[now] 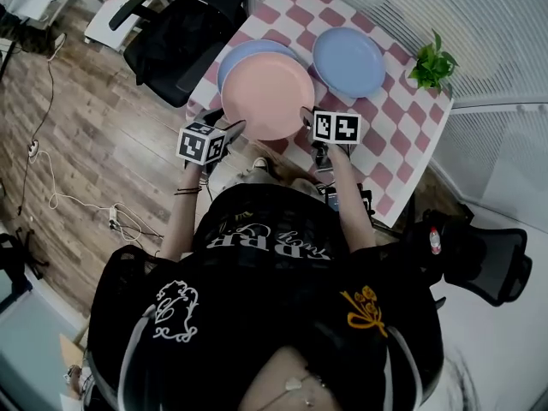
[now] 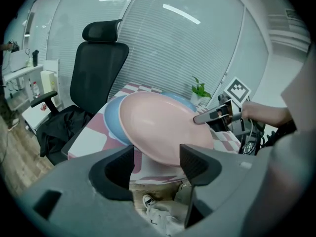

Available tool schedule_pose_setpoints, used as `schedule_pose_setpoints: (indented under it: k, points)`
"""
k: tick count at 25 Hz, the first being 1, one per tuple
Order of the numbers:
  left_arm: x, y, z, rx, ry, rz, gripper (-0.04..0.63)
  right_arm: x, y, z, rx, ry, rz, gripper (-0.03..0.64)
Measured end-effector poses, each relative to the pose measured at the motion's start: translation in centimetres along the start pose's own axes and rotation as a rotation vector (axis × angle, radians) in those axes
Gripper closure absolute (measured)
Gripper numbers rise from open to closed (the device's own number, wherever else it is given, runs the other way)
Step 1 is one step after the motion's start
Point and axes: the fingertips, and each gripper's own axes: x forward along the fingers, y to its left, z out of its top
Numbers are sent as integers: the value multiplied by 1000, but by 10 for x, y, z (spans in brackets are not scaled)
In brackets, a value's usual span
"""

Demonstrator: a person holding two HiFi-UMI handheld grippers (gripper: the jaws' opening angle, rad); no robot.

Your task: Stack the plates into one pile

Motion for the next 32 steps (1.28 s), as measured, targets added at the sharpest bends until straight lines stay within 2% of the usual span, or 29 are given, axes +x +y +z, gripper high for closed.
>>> schedule_pose_setpoints:
  k: [5,11,13,15,18,22,25,30,32]
  points:
    - [6,17,14,-5,2,-1,310,10,0,15,42,-25,-13,517]
    - [14,34,22,-3,-5,67,310,16,-2,32,165,-120,-16,517]
    - [11,35,29,3,-36,81,310,15,0,36,138,-150,-25,517]
    - [7,34,35,6,-64,83,310,13,0,37,61,-154,-55,515]
    - [0,29,45,35,-89,69,310,9,-3,34,24,-152,-73,471]
    - [-8,15,63,115,-112,25,310,-7,-11,32,93,-195,-64,469]
    - [-9,-2,90,205,-134,-25,311,-25,-30,33,130,-245,-95,468]
    - [14,-47,146,380,-160,-183,311,-61,-75,31,256,-333,-156,469]
    - [34,-62,165,428,-152,-219,311,-70,-94,29,286,-350,-170,469]
